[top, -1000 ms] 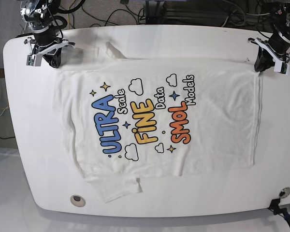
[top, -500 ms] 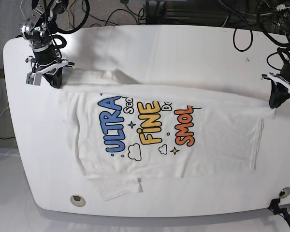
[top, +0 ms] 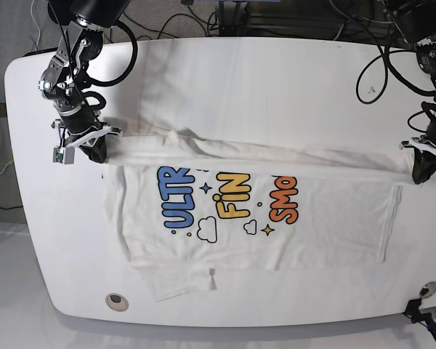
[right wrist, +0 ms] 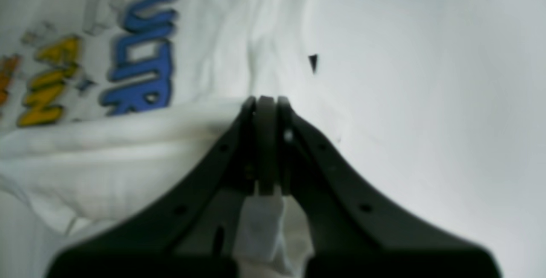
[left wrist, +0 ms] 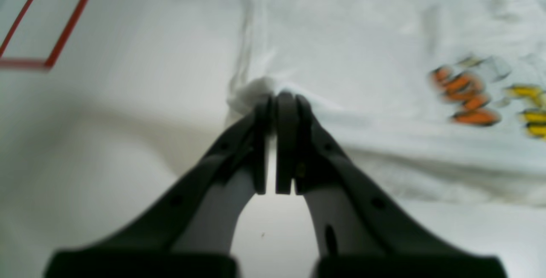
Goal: Fold the T-shirt properly
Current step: 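Lift the shoulder edges and pull them over toward the hem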
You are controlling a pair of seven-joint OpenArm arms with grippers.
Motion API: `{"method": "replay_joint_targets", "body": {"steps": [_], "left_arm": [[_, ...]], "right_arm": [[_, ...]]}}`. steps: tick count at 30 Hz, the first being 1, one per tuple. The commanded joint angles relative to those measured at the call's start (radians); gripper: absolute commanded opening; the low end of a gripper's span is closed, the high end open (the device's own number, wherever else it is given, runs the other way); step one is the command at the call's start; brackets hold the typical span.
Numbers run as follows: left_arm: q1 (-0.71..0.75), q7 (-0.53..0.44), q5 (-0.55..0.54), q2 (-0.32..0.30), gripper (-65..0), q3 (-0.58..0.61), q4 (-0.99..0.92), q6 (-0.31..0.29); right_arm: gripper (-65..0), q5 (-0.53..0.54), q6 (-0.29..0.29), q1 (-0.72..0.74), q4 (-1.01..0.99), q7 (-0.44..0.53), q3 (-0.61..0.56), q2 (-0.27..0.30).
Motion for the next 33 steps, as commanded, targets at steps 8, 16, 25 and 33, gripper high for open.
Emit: {"method": "replay_joint_targets", "body": {"steps": [8, 16, 25, 33], "left_arm": [[-0.045, -0.057, 0.001, -0.033, -65.0, -0.01, -0.088, 0.01], [-0.077, -0.023, 0.015, -0.021, -65.0, 0.008, -0.128, -0.014], [-0.135, -0.017, 0.055, -0.018, -65.0, 0.049, -0.203, -0.023], [-0.18, 0.074, 0.049, -0.019, -59.8, 0.052, -0.231, -0.034]], "right_arm": [[-65.0, -0.058, -0.005, 0.073, -0.056, 0.068, -0.025, 0.037], [-65.0, -0.076, 0.007, 0.154, -0.124, 0.06, -0.045, 0.042], [-65.0, -0.088, 0.017, 0.242, -0.245, 0.077, -0.072, 0.042], [-65.0, -0.106, 0.052, 0.263, -0.277, 0.119, -0.079, 0.043]]}}
